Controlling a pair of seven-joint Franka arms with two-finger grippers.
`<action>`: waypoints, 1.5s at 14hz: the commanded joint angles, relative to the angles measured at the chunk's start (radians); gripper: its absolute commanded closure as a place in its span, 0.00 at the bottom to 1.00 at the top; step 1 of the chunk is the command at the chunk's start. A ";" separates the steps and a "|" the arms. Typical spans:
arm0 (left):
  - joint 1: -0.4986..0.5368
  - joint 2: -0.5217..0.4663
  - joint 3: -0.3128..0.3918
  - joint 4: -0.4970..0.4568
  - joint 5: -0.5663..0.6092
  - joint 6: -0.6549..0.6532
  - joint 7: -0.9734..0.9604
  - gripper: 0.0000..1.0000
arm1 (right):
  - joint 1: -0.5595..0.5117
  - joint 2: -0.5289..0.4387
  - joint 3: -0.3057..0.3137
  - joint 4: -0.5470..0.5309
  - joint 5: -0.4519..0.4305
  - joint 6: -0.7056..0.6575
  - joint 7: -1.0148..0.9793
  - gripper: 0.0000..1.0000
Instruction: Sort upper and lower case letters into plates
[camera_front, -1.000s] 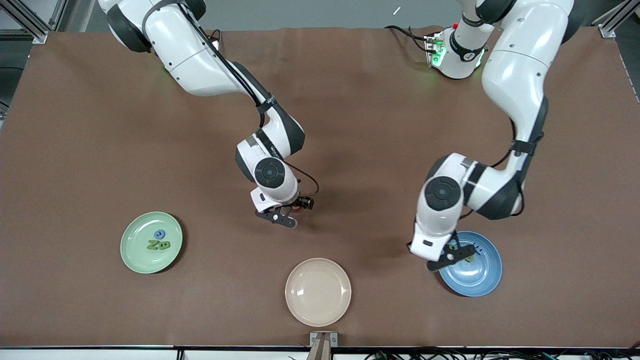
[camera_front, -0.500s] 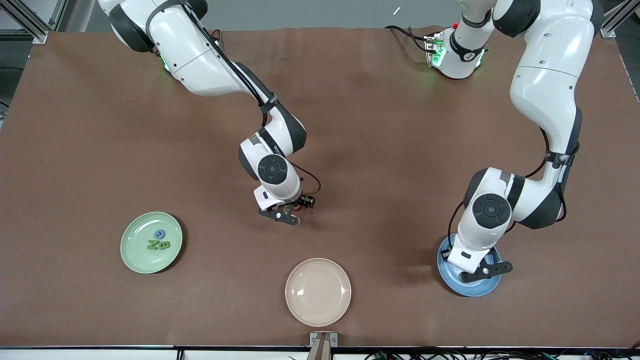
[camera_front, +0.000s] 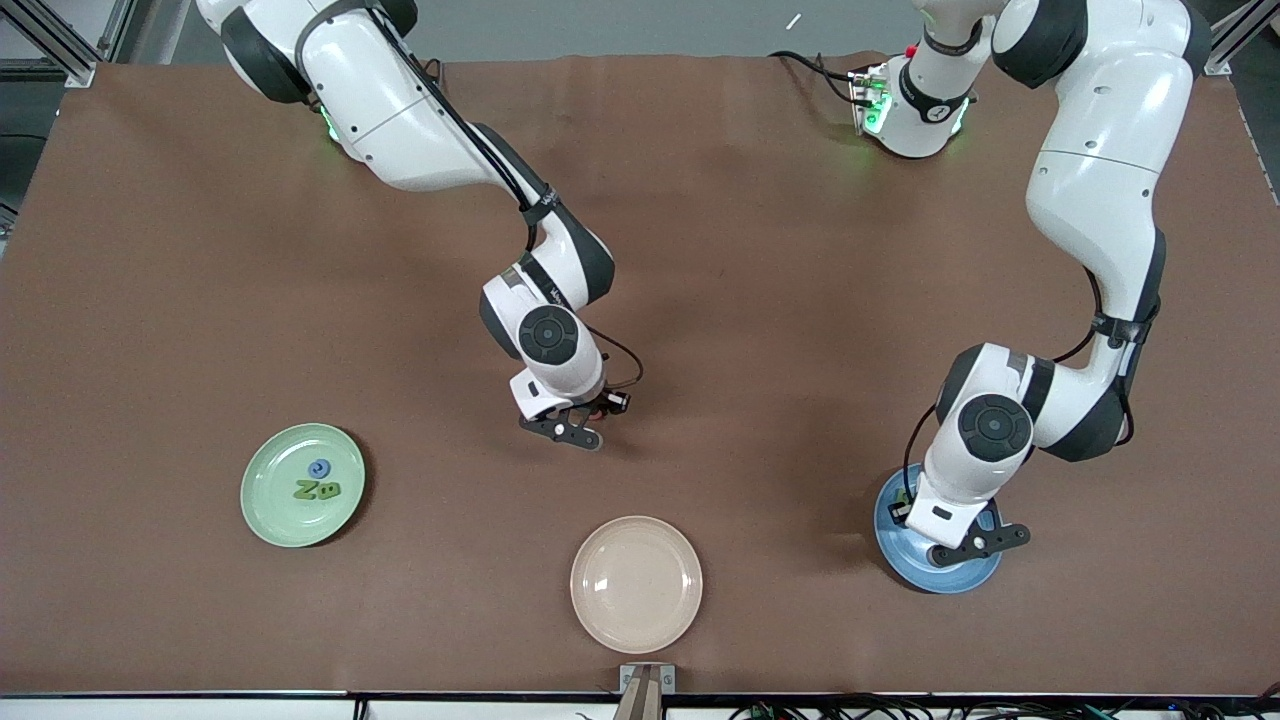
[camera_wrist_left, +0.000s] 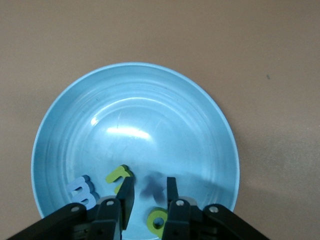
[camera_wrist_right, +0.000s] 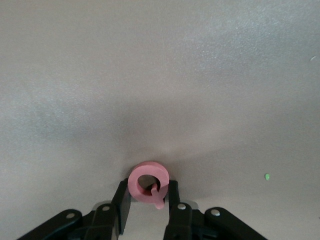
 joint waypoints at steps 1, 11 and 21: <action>0.016 -0.023 -0.010 -0.053 -0.013 0.014 -0.008 0.25 | -0.011 -0.012 -0.008 -0.003 -0.017 -0.003 0.002 0.97; 0.063 -0.196 -0.177 -0.080 -0.071 -0.268 -0.005 0.00 | -0.469 -0.071 -0.031 0.118 -0.043 -0.343 -0.904 0.96; 0.145 -0.428 -0.180 -0.066 -0.211 -0.508 0.368 0.00 | -0.643 -0.072 -0.034 0.147 -0.099 -0.305 -1.189 0.00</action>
